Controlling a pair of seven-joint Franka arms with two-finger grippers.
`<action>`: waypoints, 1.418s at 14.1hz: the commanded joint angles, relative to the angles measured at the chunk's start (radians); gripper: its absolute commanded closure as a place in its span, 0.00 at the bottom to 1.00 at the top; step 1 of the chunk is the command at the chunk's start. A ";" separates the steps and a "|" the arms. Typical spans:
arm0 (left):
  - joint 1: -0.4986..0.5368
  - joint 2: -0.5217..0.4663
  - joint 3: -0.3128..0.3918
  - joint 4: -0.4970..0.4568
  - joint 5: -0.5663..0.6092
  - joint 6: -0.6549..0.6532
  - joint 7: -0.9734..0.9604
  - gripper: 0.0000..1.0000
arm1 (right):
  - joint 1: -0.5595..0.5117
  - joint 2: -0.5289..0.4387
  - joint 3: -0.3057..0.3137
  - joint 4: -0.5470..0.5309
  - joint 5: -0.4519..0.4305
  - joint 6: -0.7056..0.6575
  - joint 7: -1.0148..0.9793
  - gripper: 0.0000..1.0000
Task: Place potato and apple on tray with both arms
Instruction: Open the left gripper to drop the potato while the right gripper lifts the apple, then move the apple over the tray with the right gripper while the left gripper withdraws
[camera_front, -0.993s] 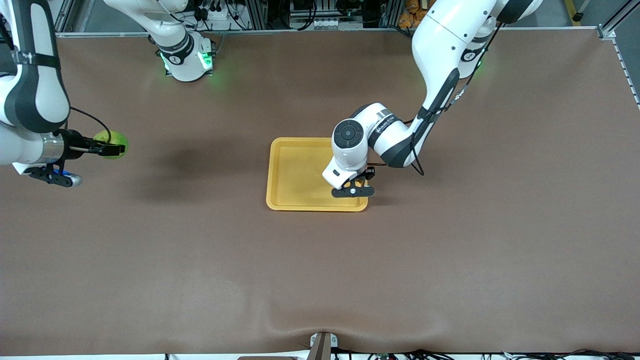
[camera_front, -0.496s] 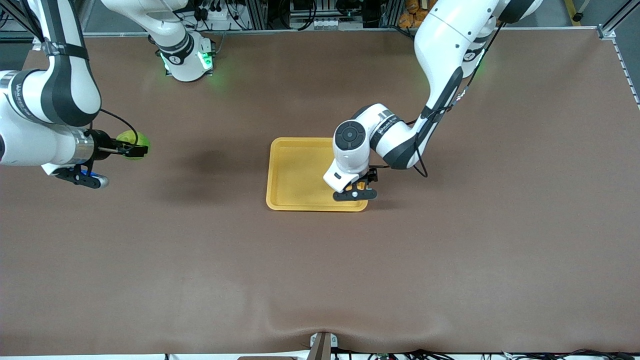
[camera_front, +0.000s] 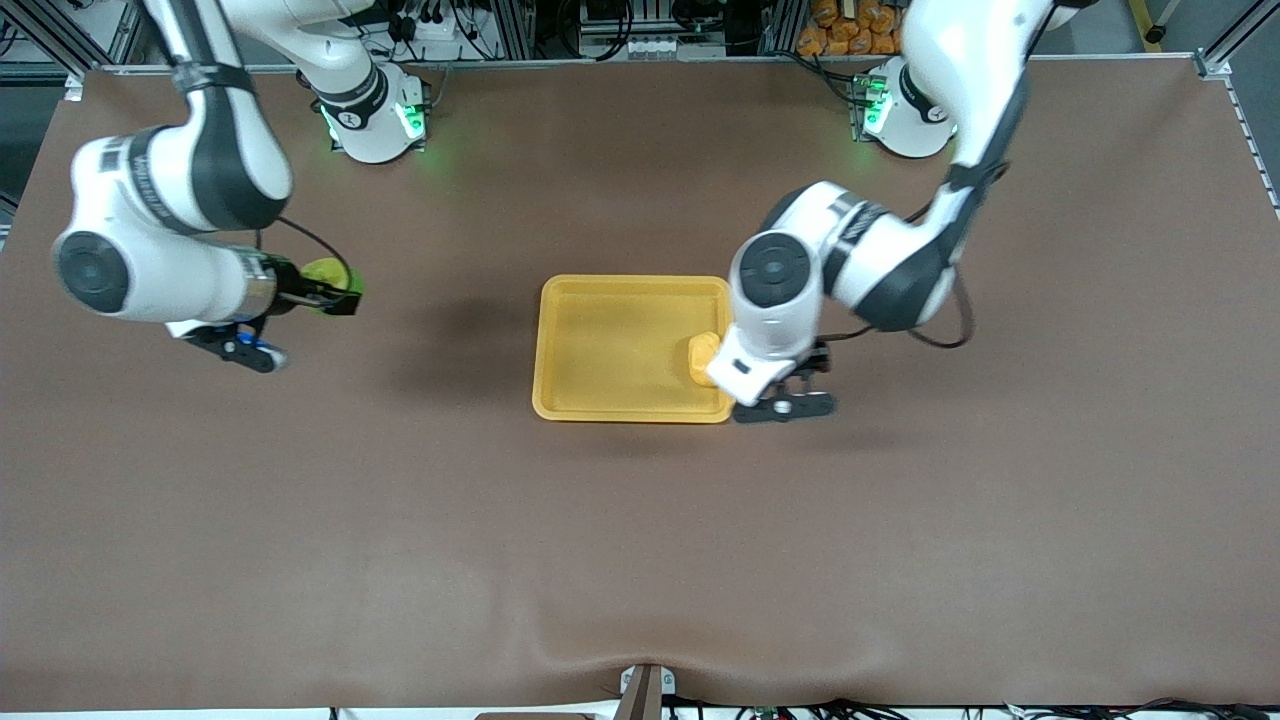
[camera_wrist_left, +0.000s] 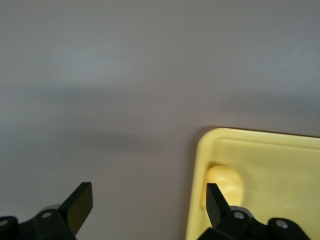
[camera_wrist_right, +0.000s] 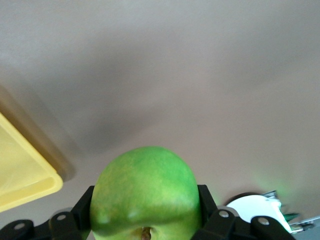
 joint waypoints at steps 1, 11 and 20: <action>0.074 -0.090 -0.013 -0.019 -0.040 -0.071 0.087 0.00 | 0.068 -0.029 -0.011 -0.046 0.040 0.047 0.093 1.00; 0.272 -0.302 -0.002 -0.019 -0.050 -0.301 0.285 0.00 | 0.335 0.126 -0.011 -0.057 0.180 0.393 0.398 1.00; 0.421 -0.431 -0.003 -0.019 -0.140 -0.427 0.534 0.00 | 0.396 0.255 -0.011 -0.020 0.289 0.565 0.435 1.00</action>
